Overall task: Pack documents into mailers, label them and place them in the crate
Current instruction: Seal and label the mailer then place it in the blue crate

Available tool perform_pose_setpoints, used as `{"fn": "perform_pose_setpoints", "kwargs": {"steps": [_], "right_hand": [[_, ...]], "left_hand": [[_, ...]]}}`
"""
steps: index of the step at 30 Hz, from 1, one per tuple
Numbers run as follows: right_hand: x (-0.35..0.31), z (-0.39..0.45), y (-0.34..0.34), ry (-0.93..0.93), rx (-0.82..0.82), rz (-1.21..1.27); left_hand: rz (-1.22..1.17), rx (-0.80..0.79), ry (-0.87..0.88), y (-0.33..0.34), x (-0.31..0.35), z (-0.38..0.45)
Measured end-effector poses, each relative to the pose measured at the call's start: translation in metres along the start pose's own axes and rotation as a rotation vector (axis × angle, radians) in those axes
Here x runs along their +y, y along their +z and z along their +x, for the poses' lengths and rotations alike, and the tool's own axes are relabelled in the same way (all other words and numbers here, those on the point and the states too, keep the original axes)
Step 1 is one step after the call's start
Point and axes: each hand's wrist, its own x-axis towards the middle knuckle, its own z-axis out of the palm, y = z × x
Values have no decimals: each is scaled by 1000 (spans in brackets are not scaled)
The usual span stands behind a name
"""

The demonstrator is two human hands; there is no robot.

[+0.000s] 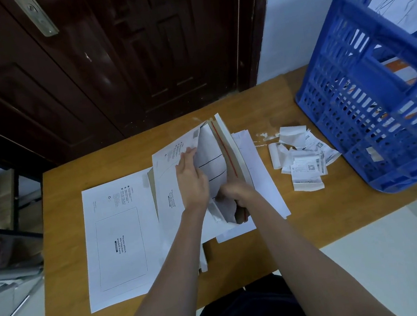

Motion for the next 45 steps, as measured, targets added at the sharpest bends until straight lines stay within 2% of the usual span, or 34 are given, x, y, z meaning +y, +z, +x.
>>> {"fn": "perform_pose_setpoints", "kwargs": {"steps": [5,10,14,20,23,25,27,29,30,31,33,35,39,42,45], "right_hand": [[-2,6,11,-75,-1,27],[2,7,16,30,-48,40],[0,9,10,146,-96,-26],[-3,8,13,143,-138,-124],[-10,5,0,82,-142,-233],[-15,10,-13,18,-26,-211],[-20,14,-26,-31,274,-244],[-22,14,-36,-66,610,-409],[-22,14,-40,-63,675,-454],[-21,15,-44,-38,660,-432],[-20,19,-48,-9,528,-297],[-19,19,-48,-49,476,-280],[-27,20,-51,-177,564,-362],[-34,25,-60,-217,652,-462],[-40,34,-69,-288,691,-538]], "left_hand": [[15,4,-12,3,6,-9],[14,1,-26,-1,5,-7],[-14,17,-37,-1,7,0],[-39,4,-53,3,6,4],[-27,-22,-52,3,5,2],[-37,-22,-34,3,7,1],[-41,-3,-11,4,8,1],[-58,9,-5,5,10,4],[-73,14,-9,5,12,5],[-86,19,-17,5,14,7],[-108,10,-33,8,17,10],[-109,-35,-52,10,20,13],[148,-100,-59,-1,6,31],[198,-50,-88,-19,-11,53],[232,-60,-189,-29,-21,69]]}}
